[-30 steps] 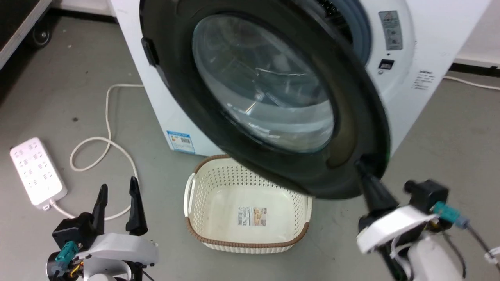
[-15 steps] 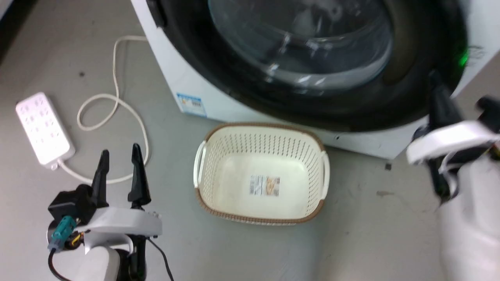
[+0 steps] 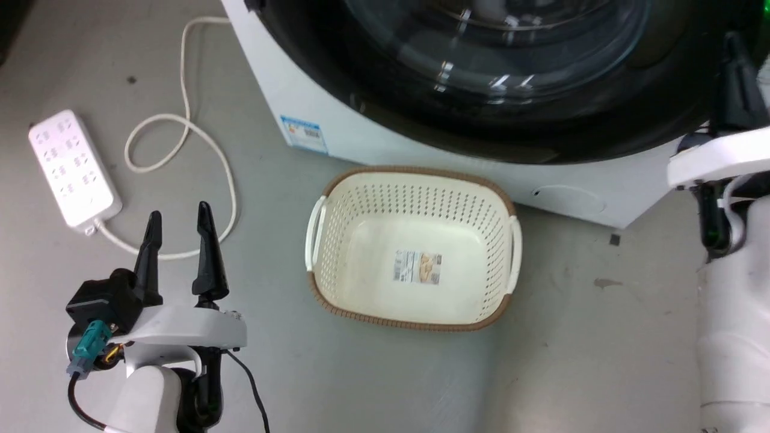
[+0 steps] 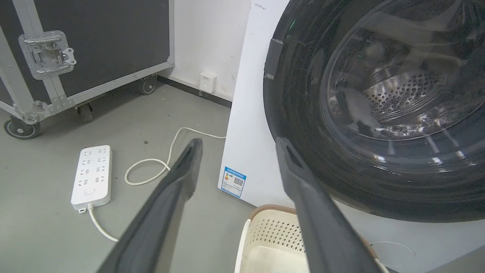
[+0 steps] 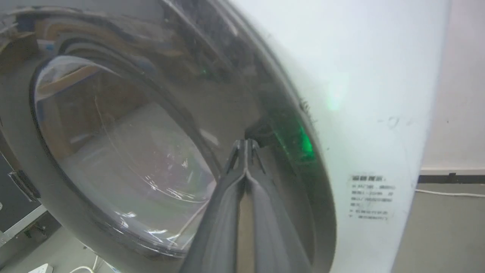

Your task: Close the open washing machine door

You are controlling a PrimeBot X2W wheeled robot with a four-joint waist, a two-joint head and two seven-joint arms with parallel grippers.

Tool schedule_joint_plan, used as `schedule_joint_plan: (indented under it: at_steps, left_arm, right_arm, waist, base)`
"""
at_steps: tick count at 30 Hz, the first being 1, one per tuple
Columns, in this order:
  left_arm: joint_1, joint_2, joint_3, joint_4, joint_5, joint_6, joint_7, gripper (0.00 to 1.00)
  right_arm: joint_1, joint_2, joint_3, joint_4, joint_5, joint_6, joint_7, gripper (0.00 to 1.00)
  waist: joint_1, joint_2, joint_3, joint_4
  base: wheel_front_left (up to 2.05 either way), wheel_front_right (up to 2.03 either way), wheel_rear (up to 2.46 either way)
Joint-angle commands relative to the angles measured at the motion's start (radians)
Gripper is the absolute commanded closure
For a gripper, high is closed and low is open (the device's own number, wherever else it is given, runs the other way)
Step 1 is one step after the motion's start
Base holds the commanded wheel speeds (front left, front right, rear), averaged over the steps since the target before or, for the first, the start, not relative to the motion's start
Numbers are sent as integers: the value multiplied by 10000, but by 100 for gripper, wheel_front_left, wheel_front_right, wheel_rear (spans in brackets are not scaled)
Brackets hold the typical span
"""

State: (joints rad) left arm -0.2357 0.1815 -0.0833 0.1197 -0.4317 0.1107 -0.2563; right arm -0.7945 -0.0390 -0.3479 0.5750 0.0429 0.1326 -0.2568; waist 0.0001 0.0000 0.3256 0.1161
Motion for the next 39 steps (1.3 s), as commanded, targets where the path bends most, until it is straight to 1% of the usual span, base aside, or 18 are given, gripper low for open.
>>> schedule_joint_plan:
  at_steps: [1,7,11,14,18,22,27,31,32,33,34,39]
  left_arm:
    - [-30,-45,99,4,86,-93,-54,0]
    - [345,-75,304,64,372,-240,-54,0]
    - [582,-43,271,186,589,-331,-55,0]
    - [754,-7,141,286,773,-366,-55,0]
    - [980,65,-86,521,941,-413,-20,0]
    - [1243,75,-256,659,987,-413,112,0]
    - [1380,161,-627,839,1088,-592,453,0]
    - [1393,195,-885,995,1176,-688,630,0]
    - [1396,193,-922,1030,1186,-689,647,0]
    - [1406,198,-956,1069,1201,-689,661,0]
    - [1418,202,-986,1109,1205,-694,677,0]
    - [1427,210,-1089,1284,1211,-669,763,0]
  right_arm:
    - [216,-112,-39,-458,250,-19,-46,100]
    - [2158,-112,399,-2185,1072,-19,-47,100]
    - [3779,-112,956,-3212,1231,-19,-48,100]
    - [4950,-112,1387,-3745,1174,-19,-48,100]
    - [6285,-112,1813,-4106,1033,-19,-45,100]
    - [7284,-112,2199,-4334,993,-19,156,100]
    - [8136,-112,2623,-4557,968,-19,446,100]
    - [8493,-112,2811,-4756,826,-19,715,100]
    - [8550,-112,2824,-4789,781,-19,806,70]
    - [8597,-112,2829,-4797,740,-19,917,9]
    - [8621,-112,2812,-4828,712,-19,966,0]
    - [8700,-112,2776,-4894,685,-19,1301,0]
  waist:
    - [-1,0,-374,-219]
    - [-1,0,-1542,-942]
    - [-1,0,-2214,-1427]
    - [-1,0,-2614,-1723]
    - [-1,0,-3026,-2022]
    - [-1,0,-3283,-2233]
    - [-1,0,-3390,-2272]
    - [-1,0,-3433,-2221]
    - [-1,0,-3439,-2202]
    - [-1,0,-3449,-2185]
    - [-1,0,-3457,-2172]
    - [-1,0,-3484,-2114]
  base:
    - [0,0,0]
    - [0,0,0]
    - [0,0,0]
    - [0,0,0]
    - [0,0,0]
    - [0,0,0]
    - [0,0,0]
    - [0,0,0]
    - [0,0,0]
    - [0,0,0]
    - [0,0,0]
    - [0,0,0]
